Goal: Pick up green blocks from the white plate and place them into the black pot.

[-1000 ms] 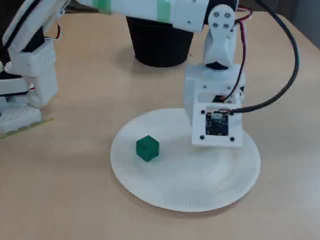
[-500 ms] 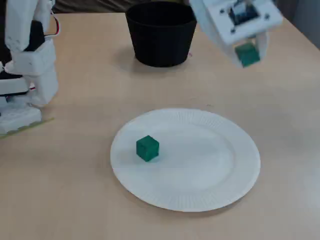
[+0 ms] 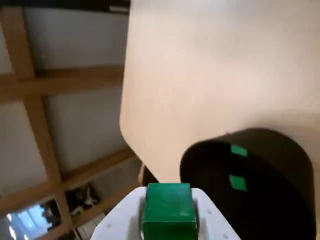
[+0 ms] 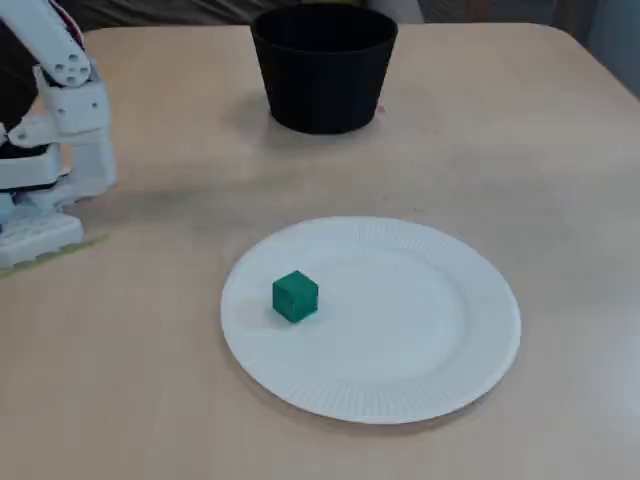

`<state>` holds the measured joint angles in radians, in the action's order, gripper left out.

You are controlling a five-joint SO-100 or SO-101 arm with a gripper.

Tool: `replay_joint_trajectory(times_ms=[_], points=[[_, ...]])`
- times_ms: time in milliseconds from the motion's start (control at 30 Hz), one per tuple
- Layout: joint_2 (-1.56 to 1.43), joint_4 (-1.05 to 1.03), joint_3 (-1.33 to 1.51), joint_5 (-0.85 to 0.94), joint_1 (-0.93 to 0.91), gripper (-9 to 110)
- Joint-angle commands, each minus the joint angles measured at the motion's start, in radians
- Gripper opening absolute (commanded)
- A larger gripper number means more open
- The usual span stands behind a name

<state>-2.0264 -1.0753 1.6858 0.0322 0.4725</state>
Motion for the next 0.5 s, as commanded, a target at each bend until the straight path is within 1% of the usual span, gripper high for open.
replay_joint_trajectory(times_ms=[0, 200, 400, 433, 467], points=[[-0.018, 0.11, 0.081, -0.015, 0.095, -2], [0.107, 0.192, 0.1, -0.014, 0.178, -2], [0.176, 0.202, 0.1, -0.02, 0.201, -1], [0.186, 0.199, 0.1, -0.012, 0.204, 7], [0.195, 0.193, 0.1, 0.002, 0.207, 19]])
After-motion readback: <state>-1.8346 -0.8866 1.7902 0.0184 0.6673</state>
